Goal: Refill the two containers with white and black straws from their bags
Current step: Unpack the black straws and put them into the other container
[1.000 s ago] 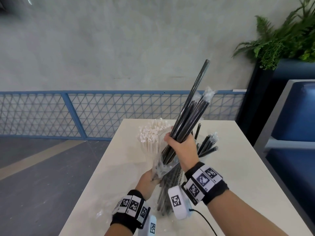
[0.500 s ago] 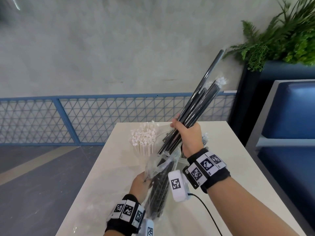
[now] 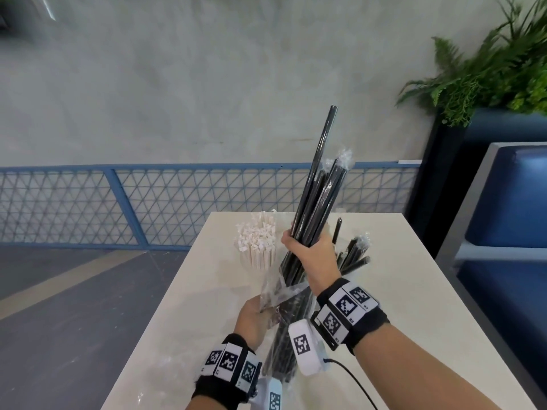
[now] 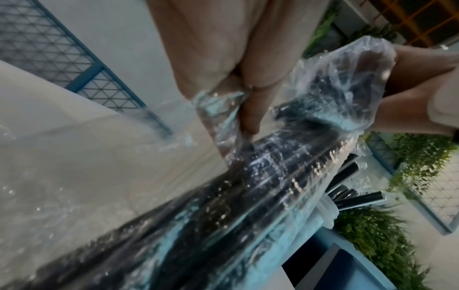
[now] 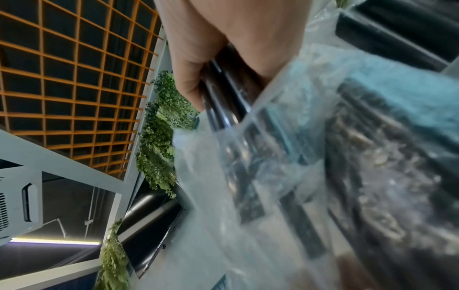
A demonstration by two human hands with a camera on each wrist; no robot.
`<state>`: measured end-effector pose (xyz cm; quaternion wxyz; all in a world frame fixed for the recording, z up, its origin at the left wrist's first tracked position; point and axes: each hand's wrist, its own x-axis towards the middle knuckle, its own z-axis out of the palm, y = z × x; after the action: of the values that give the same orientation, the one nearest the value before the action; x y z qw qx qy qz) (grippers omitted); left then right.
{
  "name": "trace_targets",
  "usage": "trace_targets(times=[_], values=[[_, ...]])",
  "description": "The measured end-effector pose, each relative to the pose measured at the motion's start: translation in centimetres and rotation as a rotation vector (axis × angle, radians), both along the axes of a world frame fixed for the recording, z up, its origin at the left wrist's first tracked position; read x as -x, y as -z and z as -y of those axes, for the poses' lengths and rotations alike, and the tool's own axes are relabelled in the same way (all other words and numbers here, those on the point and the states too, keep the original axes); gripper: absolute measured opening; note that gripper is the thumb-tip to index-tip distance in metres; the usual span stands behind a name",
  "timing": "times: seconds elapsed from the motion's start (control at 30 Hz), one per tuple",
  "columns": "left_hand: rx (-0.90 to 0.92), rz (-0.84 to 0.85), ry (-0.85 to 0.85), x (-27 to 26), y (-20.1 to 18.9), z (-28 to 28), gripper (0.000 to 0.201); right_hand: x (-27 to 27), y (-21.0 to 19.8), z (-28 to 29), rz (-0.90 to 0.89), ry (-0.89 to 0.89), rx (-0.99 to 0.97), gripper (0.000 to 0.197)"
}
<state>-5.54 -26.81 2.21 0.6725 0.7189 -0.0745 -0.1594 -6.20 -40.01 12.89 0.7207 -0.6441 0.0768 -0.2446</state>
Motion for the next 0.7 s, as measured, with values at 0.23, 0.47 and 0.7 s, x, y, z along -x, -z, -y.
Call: trace_targets(times=[0.23, 0.47, 0.7], values=[[0.076, 0.035, 0.031, 0.3, -0.5, -0.1, 0.033, 0.6, 2.0, -1.2, -0.092, -0.024, 0.099, 0.019], [-0.058, 0.069, 0.05, -0.6, 0.6, -1.2, 0.03, 0.0, 0.8, 0.9, -0.072, 0.004, -0.018, 0.027], [-0.083, 0.064, 0.016, -0.2, 0.3, -1.4, 0.03, -1.0, -3.7, 4.5, 0.073, 0.077, -0.105, 0.013]])
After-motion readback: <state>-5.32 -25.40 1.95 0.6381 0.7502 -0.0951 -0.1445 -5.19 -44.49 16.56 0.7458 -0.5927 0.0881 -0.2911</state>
